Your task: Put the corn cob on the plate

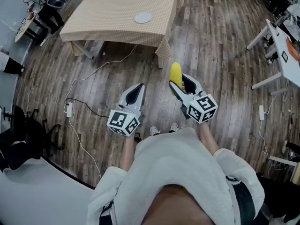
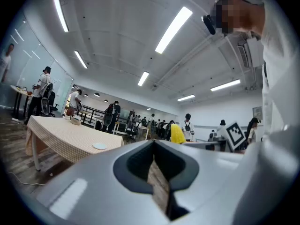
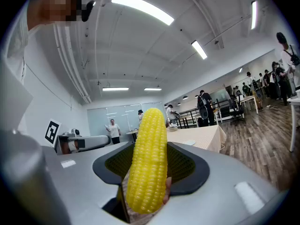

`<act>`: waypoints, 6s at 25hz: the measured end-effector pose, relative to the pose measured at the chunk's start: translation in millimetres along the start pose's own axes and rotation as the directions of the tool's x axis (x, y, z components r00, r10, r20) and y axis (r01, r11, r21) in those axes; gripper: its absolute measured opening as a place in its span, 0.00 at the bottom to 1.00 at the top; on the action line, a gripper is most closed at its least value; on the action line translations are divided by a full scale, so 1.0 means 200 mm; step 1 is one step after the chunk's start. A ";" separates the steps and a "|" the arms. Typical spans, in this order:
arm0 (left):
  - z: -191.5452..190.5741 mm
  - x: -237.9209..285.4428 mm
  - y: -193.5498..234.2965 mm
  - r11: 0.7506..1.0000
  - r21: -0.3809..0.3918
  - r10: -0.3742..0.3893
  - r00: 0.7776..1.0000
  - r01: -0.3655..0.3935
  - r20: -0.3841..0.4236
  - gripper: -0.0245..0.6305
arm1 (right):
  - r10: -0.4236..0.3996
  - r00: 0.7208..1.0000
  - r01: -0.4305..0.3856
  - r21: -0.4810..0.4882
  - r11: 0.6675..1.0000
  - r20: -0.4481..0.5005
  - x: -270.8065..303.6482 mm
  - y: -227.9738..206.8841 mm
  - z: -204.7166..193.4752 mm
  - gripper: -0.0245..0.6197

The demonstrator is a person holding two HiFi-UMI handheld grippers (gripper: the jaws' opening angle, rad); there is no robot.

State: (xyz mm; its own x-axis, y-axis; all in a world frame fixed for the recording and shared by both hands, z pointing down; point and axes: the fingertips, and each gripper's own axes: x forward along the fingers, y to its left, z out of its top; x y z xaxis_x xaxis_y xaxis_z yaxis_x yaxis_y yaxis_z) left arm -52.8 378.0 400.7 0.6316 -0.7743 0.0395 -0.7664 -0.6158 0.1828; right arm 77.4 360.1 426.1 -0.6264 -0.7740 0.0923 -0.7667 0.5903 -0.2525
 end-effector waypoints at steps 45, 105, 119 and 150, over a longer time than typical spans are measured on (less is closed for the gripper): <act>-0.09 0.67 0.18 0.998 -0.021 0.052 0.999 -0.052 -0.001 0.05 | 0.059 0.998 -0.058 0.027 0.998 -0.008 0.29 -0.64 0.07 0.39; 0.43 2.31 2.09 0.987 -0.010 0.163 0.987 -0.163 0.004 0.05 | 0.181 0.983 -0.179 0.064 0.982 -0.013 2.64 -1.75 0.63 0.39; 0.48 2.47 2.36 0.986 -0.017 0.163 0.986 -0.164 -0.021 0.05 | 0.181 0.983 -0.179 0.068 0.982 -0.034 2.96 -1.85 0.68 0.39; -0.16 2.34 2.52 0.953 -0.249 0.110 0.962 -0.174 -0.251 0.05 | 0.119 0.929 -0.025 0.260 0.965 -0.351 2.92 -1.78 -0.13 0.39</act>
State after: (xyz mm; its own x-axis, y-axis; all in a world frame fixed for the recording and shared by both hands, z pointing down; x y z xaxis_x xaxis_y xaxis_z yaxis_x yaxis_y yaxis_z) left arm -139.8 -290.3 542.8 0.5523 -0.7758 0.3050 -0.8109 -0.4152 0.4123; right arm -18.6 -296.1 594.7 -0.7224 -0.5683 0.3938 -0.6876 0.5302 -0.4961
